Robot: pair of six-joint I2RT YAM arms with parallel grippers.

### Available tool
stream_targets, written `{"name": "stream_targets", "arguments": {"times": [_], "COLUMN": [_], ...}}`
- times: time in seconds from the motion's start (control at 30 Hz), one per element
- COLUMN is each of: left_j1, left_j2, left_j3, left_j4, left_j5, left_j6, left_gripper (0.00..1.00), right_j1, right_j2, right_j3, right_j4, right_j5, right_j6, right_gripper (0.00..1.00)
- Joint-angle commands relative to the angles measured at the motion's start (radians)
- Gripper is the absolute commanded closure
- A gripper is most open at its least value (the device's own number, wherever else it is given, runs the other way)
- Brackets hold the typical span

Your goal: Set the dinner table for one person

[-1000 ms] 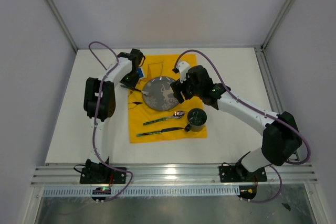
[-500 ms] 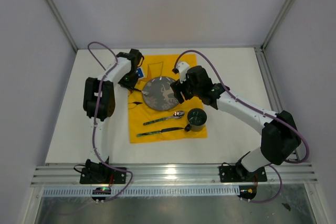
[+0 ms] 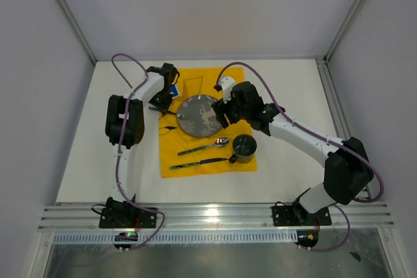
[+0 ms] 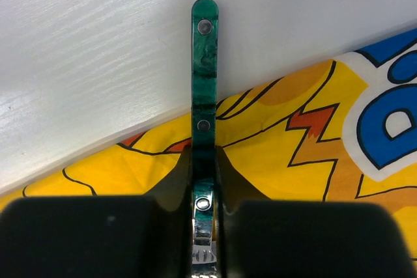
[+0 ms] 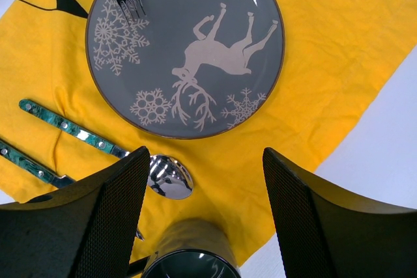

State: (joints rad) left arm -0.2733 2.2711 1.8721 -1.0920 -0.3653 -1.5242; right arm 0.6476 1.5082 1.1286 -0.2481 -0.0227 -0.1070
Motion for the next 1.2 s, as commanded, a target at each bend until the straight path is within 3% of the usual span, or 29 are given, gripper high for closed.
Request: {"name": "stream_targets", "arguments": {"times": [0.0, 0.47, 0.87, 1.17], "left_j1": [0.006, 0.008, 0.008, 0.006], "left_j2": [-0.004, -0.022, 0.05, 0.137], "left_j3": [0.025, 0.054, 0.28, 0.337], "left_j4": [-0.006, -0.011, 0.017, 0.152], "left_j5": [-0.009, 0.0, 0.078, 0.161], "left_j6": [0.007, 0.012, -0.008, -0.157], "left_gripper": [0.99, 1.0, 1.0, 1.0], "right_j1": [-0.002, -0.002, -0.002, -0.002], "right_j2": [0.006, 0.012, 0.006, -0.011], "right_j3": [0.026, 0.025, 0.014, 0.013], "right_j4": [0.024, 0.027, 0.032, 0.04], "right_j5": [0.013, -0.008, -0.039, -0.079], "right_j6": [-0.007, 0.006, 0.018, 0.024], "right_gripper": [0.26, 0.26, 0.27, 0.27]}}
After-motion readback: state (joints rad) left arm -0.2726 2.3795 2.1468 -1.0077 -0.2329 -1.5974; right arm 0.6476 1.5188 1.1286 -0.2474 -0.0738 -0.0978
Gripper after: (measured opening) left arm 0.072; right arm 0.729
